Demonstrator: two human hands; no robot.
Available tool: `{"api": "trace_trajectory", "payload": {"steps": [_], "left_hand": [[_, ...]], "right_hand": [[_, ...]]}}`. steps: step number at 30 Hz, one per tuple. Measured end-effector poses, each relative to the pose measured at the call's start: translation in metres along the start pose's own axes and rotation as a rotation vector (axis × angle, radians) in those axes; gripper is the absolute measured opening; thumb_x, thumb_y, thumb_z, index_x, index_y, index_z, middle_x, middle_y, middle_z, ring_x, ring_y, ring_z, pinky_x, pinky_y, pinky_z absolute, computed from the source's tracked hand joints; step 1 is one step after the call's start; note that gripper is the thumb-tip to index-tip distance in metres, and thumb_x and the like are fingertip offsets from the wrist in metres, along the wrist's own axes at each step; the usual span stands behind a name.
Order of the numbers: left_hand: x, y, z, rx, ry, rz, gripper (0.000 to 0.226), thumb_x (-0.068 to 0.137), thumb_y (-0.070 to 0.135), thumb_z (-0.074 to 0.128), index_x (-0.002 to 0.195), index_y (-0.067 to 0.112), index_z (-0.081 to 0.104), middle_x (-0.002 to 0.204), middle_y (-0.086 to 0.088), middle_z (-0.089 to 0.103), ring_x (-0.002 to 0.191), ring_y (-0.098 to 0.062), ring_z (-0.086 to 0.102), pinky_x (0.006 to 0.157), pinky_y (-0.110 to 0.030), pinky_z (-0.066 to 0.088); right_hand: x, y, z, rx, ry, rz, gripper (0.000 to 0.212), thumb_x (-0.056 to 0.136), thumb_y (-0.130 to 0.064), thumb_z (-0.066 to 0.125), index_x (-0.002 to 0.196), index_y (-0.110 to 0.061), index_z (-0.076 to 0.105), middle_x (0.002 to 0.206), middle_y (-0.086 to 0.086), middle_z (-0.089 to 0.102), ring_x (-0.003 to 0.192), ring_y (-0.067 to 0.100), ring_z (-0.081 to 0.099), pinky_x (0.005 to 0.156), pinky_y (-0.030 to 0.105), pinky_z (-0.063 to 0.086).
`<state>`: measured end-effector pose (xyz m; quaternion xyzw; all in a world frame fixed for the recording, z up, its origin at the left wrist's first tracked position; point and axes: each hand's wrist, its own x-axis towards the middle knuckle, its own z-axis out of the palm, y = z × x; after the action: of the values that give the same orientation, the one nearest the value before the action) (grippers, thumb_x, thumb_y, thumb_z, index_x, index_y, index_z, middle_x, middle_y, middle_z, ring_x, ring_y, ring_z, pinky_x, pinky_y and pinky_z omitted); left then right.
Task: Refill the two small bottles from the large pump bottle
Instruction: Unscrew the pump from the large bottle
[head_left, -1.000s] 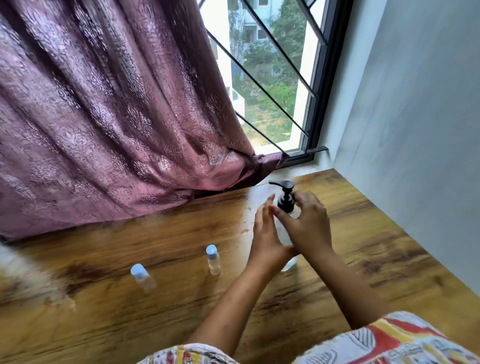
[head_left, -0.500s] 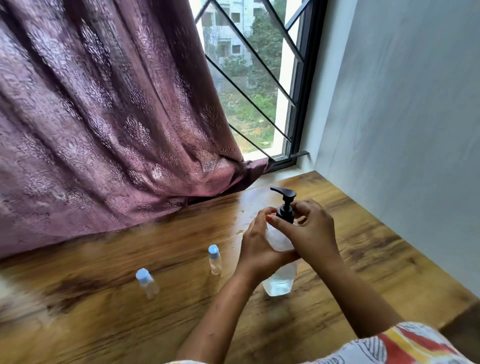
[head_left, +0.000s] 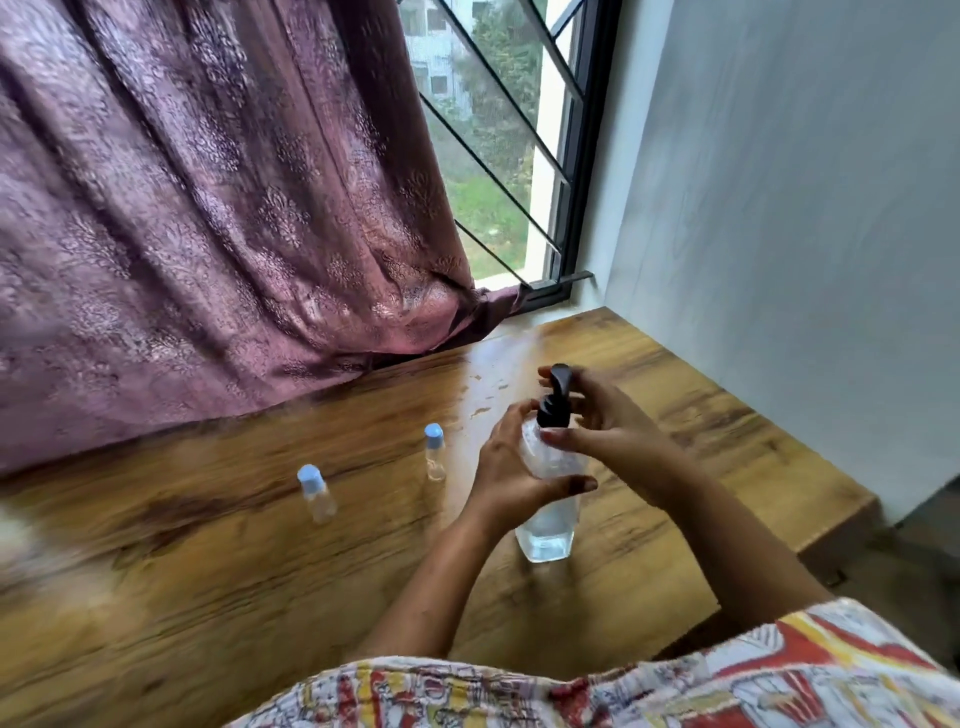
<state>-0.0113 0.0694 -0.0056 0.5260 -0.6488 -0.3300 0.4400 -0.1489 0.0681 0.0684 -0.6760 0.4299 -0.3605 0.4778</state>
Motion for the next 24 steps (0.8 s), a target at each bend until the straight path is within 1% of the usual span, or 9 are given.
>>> {"api": "trace_trajectory", "payload": {"steps": [4,6,9,13,15,18,20,22,24], "left_hand": [[-0.005,0.000,0.003,0.021,0.033,-0.010,0.098,0.044,0.052,0.084,0.130,0.028,0.043,0.126,0.011,0.055,0.116,-0.005,0.052,0.100,-0.033,0.046],[-0.006,0.001,0.002,-0.020,0.024,-0.019,0.100,0.041,0.053,0.080,0.131,0.029,0.041,0.129,0.010,0.053,0.118,-0.004,0.051,0.101,-0.027,0.044],[0.001,-0.004,0.003,-0.074,0.008,-0.010,0.096,0.041,0.049,0.082,0.125,0.038,0.039,0.124,0.017,0.053,0.117,-0.001,0.051,0.100,-0.023,0.043],[0.008,-0.020,0.016,-0.097,0.008,0.075,0.092,0.050,0.046,0.085,0.129,0.036,0.039,0.123,0.019,0.053,0.115,0.005,0.051,0.096,-0.021,0.045],[0.007,-0.029,0.025,-0.142,0.036,0.103,0.088,0.051,0.052,0.081,0.128,0.036,0.041,0.125,0.014,0.055,0.115,-0.002,0.054,0.096,-0.029,0.048],[0.012,-0.041,0.035,-0.215,0.092,0.153,0.081,0.052,0.054,0.078,0.124,0.038,0.044,0.121,0.008,0.061,0.112,-0.008,0.059,0.094,-0.036,0.050],[0.012,-0.045,0.038,-0.259,0.114,0.164,0.074,0.050,0.052,0.079,0.116,0.045,0.046,0.117,0.007,0.064,0.108,-0.010,0.062,0.092,-0.039,0.052],[0.008,-0.048,0.040,-0.299,0.120,0.169,0.073,0.047,0.052,0.079,0.112,0.043,0.047,0.113,0.010,0.064,0.106,-0.008,0.063,0.092,-0.039,0.053],[0.005,-0.048,0.042,-0.301,0.142,0.173,0.072,0.047,0.050,0.078,0.110,0.041,0.045,0.111,0.013,0.063,0.103,-0.003,0.062,0.091,-0.033,0.053]], "right_hand": [[-0.003,0.008,0.029,-0.053,0.275,-0.047,0.061,0.066,-0.022,0.083,0.115,-0.032,0.048,0.104,-0.008,0.061,0.099,0.002,0.060,0.080,0.016,0.049],[0.001,0.010,0.035,-0.084,0.286,-0.093,0.064,0.062,-0.021,0.086,0.112,-0.031,0.048,0.098,-0.009,0.061,0.093,0.001,0.061,0.078,0.016,0.050],[0.012,0.015,0.030,-0.086,0.276,-0.169,0.063,0.058,-0.013,0.087,0.109,-0.023,0.051,0.085,0.003,0.063,0.081,0.008,0.063,0.076,0.018,0.050],[0.027,0.018,0.013,0.018,0.047,-0.259,0.048,0.062,-0.001,0.082,0.101,-0.009,0.055,0.062,0.006,0.053,0.060,0.010,0.059,0.061,0.017,0.048],[0.035,0.019,0.005,0.059,-0.104,-0.297,0.039,0.062,-0.003,0.081,0.092,-0.007,0.057,0.054,0.002,0.047,0.051,0.011,0.049,0.051,0.017,0.041],[0.052,0.019,-0.007,0.061,-0.326,-0.334,0.029,0.060,-0.006,0.083,0.077,-0.008,0.059,0.051,-0.001,0.054,0.047,0.012,0.053,0.050,0.019,0.043],[0.058,0.018,-0.009,0.095,-0.444,-0.339,0.020,0.062,-0.013,0.076,0.074,-0.010,0.060,0.056,-0.001,0.061,0.051,0.011,0.058,0.054,0.017,0.047],[0.060,0.021,-0.004,0.079,-0.438,-0.354,0.018,0.066,-0.013,0.073,0.080,-0.010,0.062,0.061,-0.002,0.063,0.056,0.010,0.058,0.057,0.016,0.047],[0.062,0.026,0.003,0.074,-0.309,-0.386,0.013,0.073,-0.012,0.073,0.083,-0.012,0.064,0.066,-0.002,0.064,0.060,0.011,0.059,0.061,0.019,0.049]]}}
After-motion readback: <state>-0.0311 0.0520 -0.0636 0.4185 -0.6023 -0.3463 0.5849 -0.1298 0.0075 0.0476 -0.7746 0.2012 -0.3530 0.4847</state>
